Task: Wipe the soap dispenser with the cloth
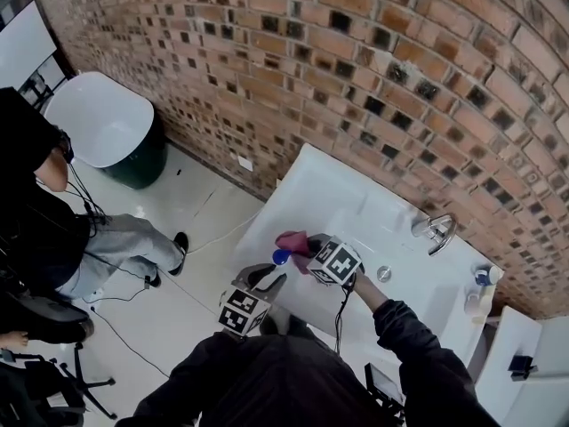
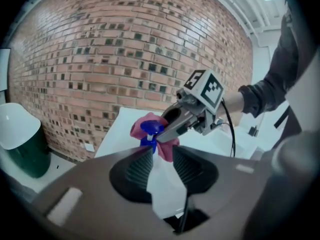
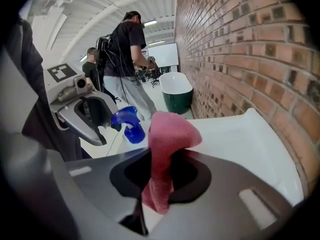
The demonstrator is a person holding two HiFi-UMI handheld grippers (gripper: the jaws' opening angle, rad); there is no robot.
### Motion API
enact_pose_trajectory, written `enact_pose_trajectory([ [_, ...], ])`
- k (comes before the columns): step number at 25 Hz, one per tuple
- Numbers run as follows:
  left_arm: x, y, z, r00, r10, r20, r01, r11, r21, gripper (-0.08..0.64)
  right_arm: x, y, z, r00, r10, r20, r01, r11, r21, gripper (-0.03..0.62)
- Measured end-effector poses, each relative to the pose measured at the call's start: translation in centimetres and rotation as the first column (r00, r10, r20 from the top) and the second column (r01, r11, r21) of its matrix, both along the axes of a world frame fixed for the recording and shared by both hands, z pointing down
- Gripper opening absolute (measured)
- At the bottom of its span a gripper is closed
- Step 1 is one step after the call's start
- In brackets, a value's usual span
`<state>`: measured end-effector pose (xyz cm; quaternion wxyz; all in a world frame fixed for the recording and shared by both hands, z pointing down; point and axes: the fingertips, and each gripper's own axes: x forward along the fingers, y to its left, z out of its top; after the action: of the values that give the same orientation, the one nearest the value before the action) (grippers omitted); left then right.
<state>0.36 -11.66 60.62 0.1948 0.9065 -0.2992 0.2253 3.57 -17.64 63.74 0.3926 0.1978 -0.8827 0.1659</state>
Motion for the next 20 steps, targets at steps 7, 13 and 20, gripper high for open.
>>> enact_pose_trajectory([
  [7, 0.2, 0.0, 1.2, 1.0, 0.005, 0.012, -0.005, 0.999, -0.043, 0.146, 0.3, 0.7, 5.3, 0.998, -0.057, -0.041, 0.053, 0.994, -0.093, 0.074],
  [13, 0.2, 0.1, 1.5, 1.0, 0.012, 0.018, -0.011, 0.998, -0.062, 0.146, 0.1, 1.3, 8.0, 0.985, -0.134, -0.106, 0.121, 0.986, -0.118, 0.074],
  [20, -0.4, 2.2, 1.9, 0.999, 0.01, 0.047, -0.005, 0.994, -0.113, 0.146, 1.2, -1.2, 4.7, 0.99, -0.116, -0.079, 0.115, 0.993, -0.022, 0.074],
])
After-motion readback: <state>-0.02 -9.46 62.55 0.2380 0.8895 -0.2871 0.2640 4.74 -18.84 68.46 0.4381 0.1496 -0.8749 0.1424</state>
